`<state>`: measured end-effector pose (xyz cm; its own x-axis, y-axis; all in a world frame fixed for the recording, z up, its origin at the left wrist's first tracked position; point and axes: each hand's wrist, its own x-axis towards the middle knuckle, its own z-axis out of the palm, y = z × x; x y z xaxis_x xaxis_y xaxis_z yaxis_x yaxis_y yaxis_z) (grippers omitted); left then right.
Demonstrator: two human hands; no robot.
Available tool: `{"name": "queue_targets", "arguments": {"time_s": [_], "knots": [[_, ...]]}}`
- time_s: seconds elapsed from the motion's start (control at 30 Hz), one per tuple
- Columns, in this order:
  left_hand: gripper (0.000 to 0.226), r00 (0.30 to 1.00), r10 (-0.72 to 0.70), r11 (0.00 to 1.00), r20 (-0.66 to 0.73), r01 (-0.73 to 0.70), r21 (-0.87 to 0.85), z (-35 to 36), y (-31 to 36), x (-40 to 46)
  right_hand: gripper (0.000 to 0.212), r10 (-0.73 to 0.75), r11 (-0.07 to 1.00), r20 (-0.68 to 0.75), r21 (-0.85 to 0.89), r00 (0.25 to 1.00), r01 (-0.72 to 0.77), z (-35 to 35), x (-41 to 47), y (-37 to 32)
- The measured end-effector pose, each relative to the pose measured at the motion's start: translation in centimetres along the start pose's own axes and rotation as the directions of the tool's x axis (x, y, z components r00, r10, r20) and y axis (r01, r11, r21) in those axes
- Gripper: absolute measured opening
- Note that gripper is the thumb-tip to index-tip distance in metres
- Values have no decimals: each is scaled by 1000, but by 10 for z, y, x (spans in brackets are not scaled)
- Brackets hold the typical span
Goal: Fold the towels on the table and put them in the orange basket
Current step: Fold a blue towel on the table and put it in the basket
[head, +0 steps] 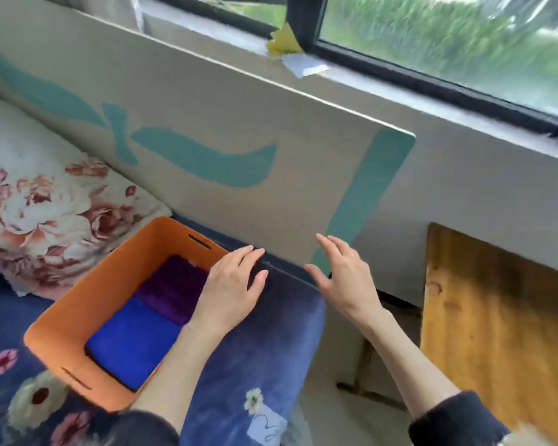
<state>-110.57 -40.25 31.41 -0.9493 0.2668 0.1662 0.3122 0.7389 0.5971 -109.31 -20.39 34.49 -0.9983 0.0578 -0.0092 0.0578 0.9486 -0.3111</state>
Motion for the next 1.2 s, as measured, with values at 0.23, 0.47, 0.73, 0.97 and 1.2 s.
{"name": "queue_targets", "arguments": {"time_s": [0.23, 0.47, 0.73, 0.97, 1.2], "knots": [[41, 908, 364, 931, 208, -357, -73, 46, 123, -7, 59, 327, 945, -167, 29, 930, -327, -59, -125, 95], [39, 709, 612, 789, 351, -577, -210, 98, 232, -47, 59, 583, 810, -272, 126, 766, -572, -87, -252, 158], [42, 383, 814, 552, 438, -744, -375, 136, 339, -162, 59, 790, 602, -321, 244, 523, -760, -96, -430, 170], [41, 105, 905, 337, 413, -768, -544, 140, 411, -323, 57, 892, 378, -391, 369, 227, -849, -89, -625, 125], [38, -202, 911, 144, 360, -661, -736, 134, 446, -504, 54, 908, 56, -391, 466, -148, -883, -59, -810, 46]]}}
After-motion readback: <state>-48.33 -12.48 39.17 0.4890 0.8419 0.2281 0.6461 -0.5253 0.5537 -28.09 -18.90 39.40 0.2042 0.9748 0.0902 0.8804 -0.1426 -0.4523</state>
